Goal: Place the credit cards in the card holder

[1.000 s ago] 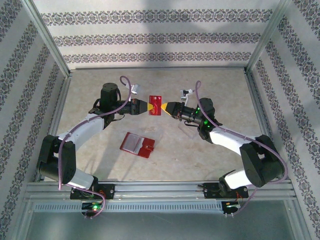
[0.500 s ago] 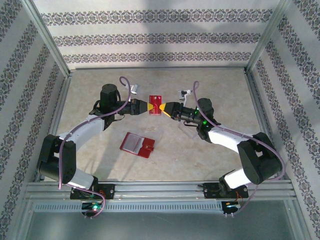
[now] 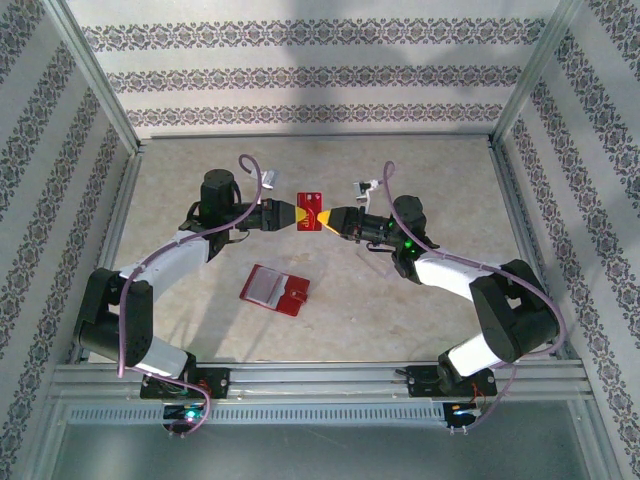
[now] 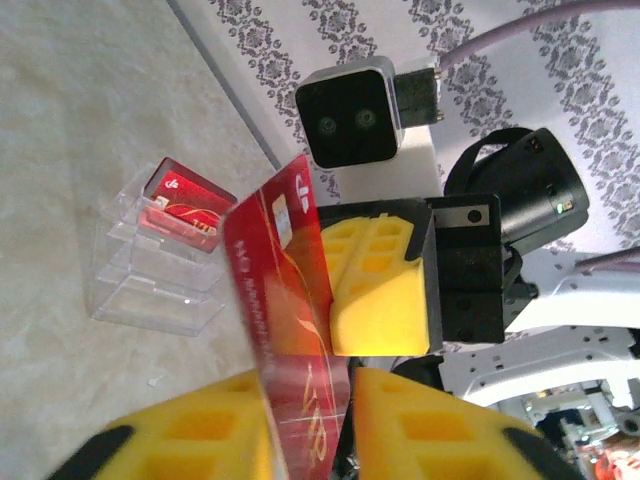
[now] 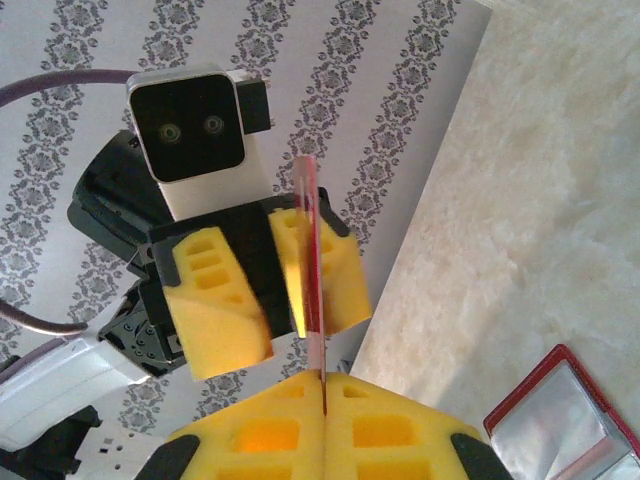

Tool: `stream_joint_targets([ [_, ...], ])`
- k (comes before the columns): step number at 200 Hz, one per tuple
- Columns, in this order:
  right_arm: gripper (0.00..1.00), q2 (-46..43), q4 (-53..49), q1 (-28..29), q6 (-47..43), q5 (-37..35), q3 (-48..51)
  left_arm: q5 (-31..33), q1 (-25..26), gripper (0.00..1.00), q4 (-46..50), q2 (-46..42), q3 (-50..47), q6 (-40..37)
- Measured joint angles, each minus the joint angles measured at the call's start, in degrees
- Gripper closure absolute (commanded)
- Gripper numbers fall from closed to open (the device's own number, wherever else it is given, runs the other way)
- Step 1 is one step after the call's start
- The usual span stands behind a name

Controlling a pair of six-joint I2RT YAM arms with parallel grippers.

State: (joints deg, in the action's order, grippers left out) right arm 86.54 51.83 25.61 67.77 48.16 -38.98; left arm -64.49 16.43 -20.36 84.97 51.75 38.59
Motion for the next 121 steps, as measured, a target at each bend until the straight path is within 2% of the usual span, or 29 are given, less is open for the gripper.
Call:
stream_joint_targets([
  [14, 1.0, 0.0, 0.0, -0.4, 0.0, 0.0, 0.0, -0.2, 0.0, 0.49, 2.6, 0.0, 0.5, -2.1],
  [48, 1.0, -3.1, -2.9, -0.1, -0.8, -1.2, 2.7, 2.3, -2.5, 0.48, 19.3, -1.2, 6.0, -13.2],
  [84, 1.0, -11.2, -10.6, 3.6, -3.5, -6.0, 7.8, 14.7, -6.9, 0.5, 40.9, -7.5, 10.3, -31.0],
  [121, 1.0, -14.6, -19.3, 11.4, -5.1, -13.0, 10.6, 27.2, -7.1, 0.53, 56.8, -8.6, 10.1, -46.9],
])
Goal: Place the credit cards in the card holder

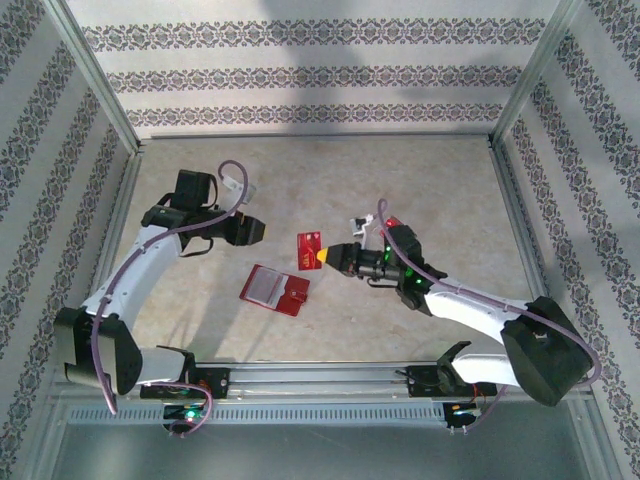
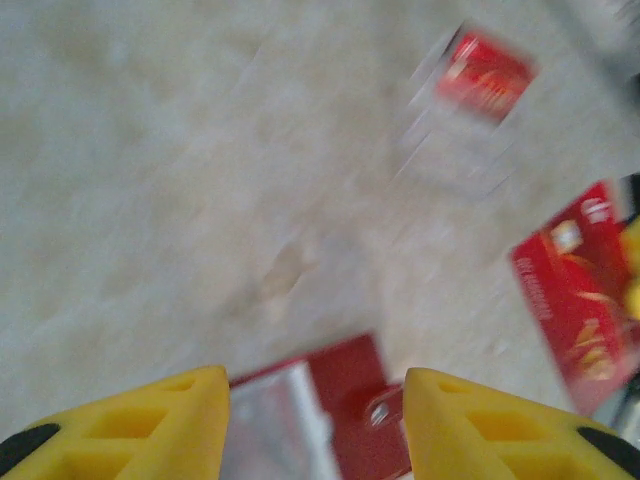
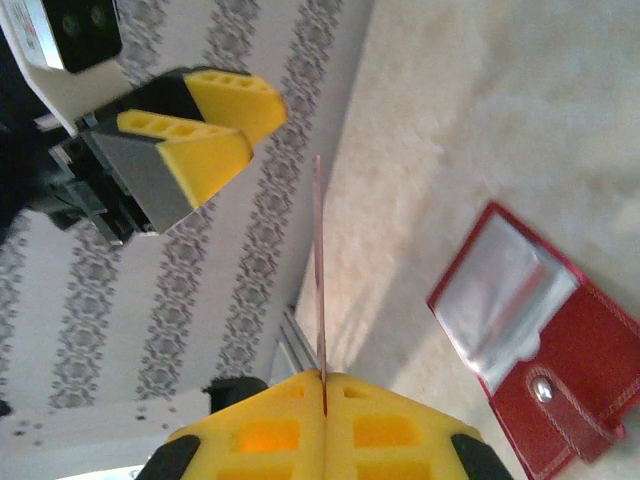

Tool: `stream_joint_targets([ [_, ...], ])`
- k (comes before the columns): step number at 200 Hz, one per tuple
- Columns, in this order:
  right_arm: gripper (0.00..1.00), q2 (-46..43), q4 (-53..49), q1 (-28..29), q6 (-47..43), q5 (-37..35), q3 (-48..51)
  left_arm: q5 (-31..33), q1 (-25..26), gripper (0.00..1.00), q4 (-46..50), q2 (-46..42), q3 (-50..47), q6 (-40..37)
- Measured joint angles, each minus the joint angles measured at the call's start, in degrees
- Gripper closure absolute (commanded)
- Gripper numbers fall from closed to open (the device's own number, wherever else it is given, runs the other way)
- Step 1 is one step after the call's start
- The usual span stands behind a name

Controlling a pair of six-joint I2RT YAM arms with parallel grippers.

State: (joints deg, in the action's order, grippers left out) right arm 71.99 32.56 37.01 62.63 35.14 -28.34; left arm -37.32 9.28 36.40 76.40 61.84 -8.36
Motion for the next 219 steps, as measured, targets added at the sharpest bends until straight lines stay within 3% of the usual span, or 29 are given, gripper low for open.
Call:
stream_joint_targets([
  [40, 1.0, 3.8, -3.9, 8.5, 0.6, -6.0, 1.0, 6.7, 0.0, 0.59, 4.3, 3.2, -6.7, -5.9],
  [89, 1.0, 14.0, -2.0, 13.0, 2.9, -8.5, 1.0, 10.6, 0.1, 0.54, 5.2, 9.3, -7.4, -7.0],
  [143, 1.0, 21.8, -0.7, 11.7, 4.5, -8.4, -0.8, 12.7, 1.6, 0.52, 5.9, 12.8, -6.1, -7.1],
  [219, 1.0, 20.8, -10.7, 4.0, -1.8, -7.1, -6.4, 14.1, 3.2, 0.62, 6.3, 14.0, -5.8, -6.6],
])
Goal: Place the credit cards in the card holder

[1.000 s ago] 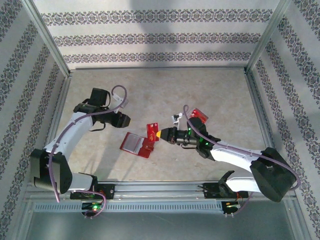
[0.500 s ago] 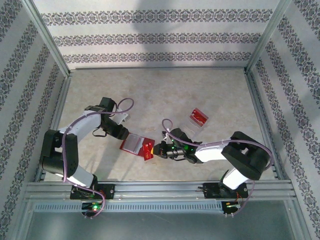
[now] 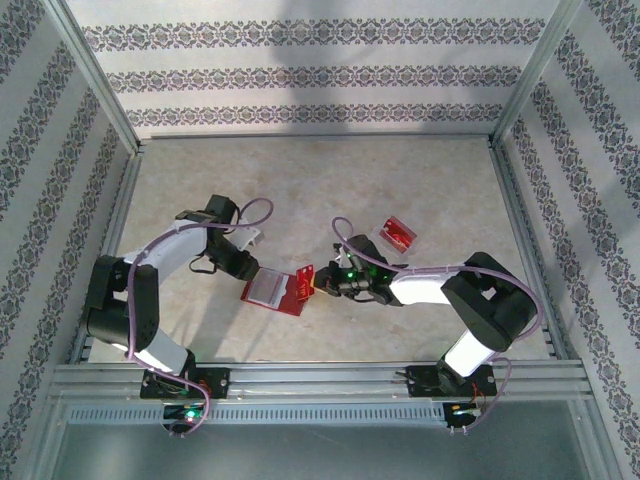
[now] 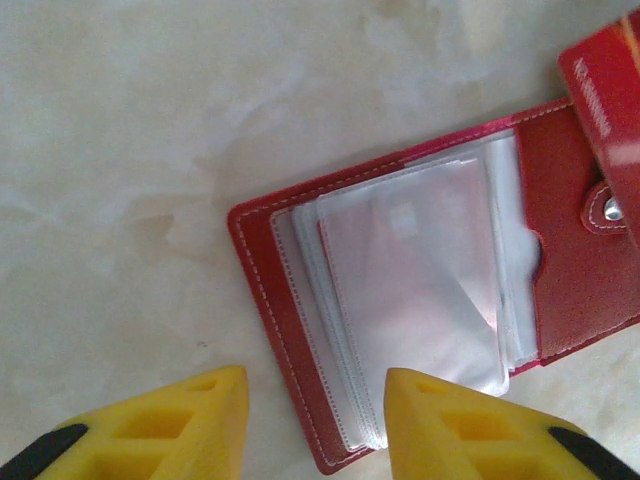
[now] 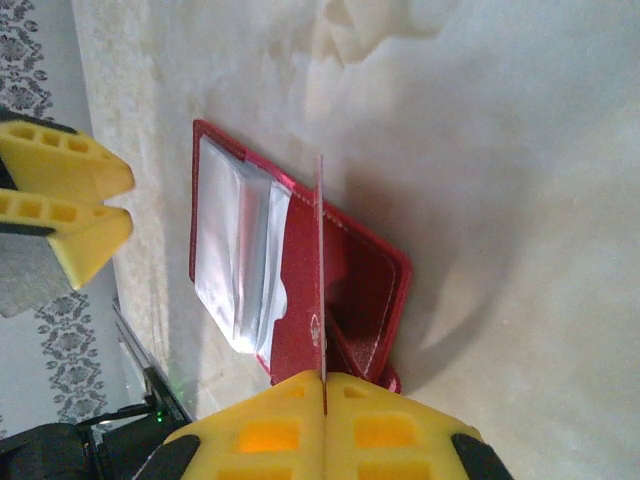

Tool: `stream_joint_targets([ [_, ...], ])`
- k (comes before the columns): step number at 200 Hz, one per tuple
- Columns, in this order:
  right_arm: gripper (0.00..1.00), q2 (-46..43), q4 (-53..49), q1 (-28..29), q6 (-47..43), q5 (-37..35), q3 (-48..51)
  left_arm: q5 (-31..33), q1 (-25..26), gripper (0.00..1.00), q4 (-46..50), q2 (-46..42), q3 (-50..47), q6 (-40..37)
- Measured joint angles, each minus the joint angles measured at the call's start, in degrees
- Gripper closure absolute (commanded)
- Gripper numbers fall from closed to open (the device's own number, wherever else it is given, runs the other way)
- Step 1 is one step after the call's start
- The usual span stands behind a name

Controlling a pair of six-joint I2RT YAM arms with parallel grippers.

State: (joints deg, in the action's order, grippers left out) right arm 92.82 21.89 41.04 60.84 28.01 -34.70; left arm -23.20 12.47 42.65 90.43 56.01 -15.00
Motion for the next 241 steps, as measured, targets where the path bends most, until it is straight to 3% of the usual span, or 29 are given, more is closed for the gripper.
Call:
stream_joint_targets([
  [56, 1.0, -0.9, -0.1, 3.7, -1.0, 1.1, -1.4, 1.7, 1.8, 0.68, 0.1, 3.8, 0.1, 0.3],
  [120, 1.0, 4.1, 14.1, 6.9, 5.5, 1.6, 0.7, 3.0, 3.7, 0.75, 0.7, 7.5, 1.7, 0.5],
  [241, 1.0, 5.1, 19.0, 7.2, 8.4, 1.4, 4.0, 4.0, 4.3, 0.75, 0.7, 7.5, 1.7, 0.6],
])
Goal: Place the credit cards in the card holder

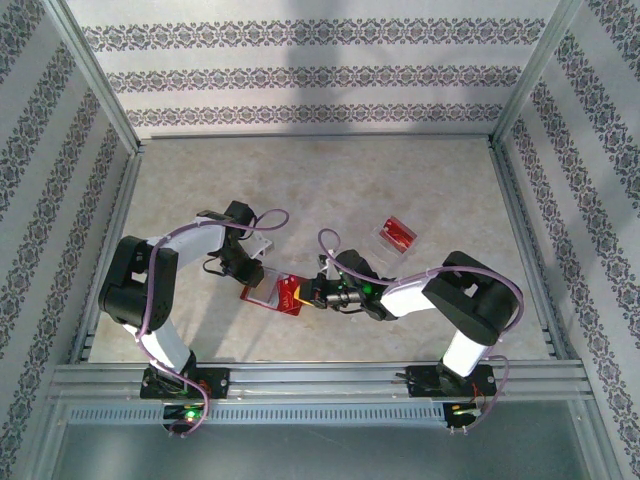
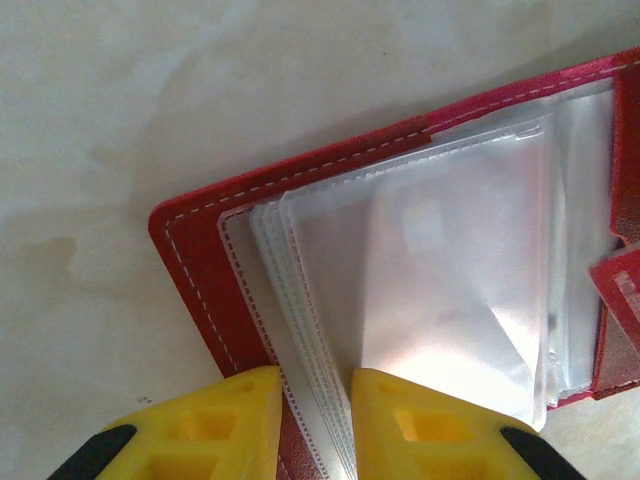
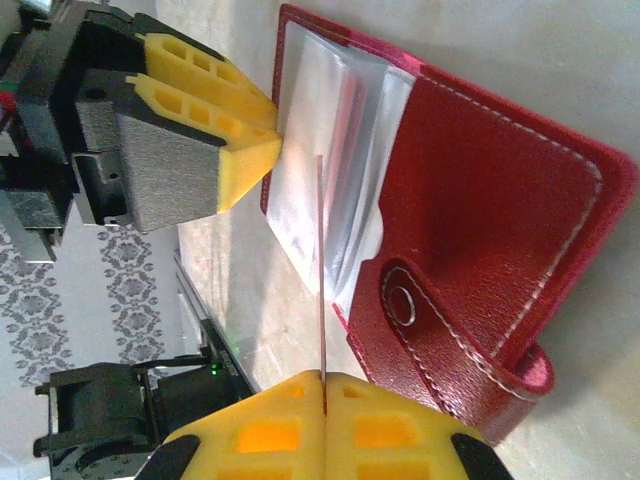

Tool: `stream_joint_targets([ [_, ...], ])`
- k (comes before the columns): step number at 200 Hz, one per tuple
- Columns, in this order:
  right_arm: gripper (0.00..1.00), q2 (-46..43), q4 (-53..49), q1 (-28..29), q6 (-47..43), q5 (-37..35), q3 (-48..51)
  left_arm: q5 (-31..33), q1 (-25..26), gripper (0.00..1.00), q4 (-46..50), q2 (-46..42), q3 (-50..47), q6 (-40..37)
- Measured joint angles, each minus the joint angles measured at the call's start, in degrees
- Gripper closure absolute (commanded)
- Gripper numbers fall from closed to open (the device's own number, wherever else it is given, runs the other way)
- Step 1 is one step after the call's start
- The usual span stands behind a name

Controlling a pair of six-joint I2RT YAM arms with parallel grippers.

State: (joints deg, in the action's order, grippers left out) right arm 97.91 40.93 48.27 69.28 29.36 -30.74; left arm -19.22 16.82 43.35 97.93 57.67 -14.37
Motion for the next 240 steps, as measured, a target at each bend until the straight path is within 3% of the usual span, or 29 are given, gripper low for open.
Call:
stream_joint_targets([
  [240, 1.0, 4.9, 2.7, -0.9, 1.1, -3.0, -1.9, -0.2, 1.2, 0.76, 0.0, 0.0, 0.0, 0.5],
])
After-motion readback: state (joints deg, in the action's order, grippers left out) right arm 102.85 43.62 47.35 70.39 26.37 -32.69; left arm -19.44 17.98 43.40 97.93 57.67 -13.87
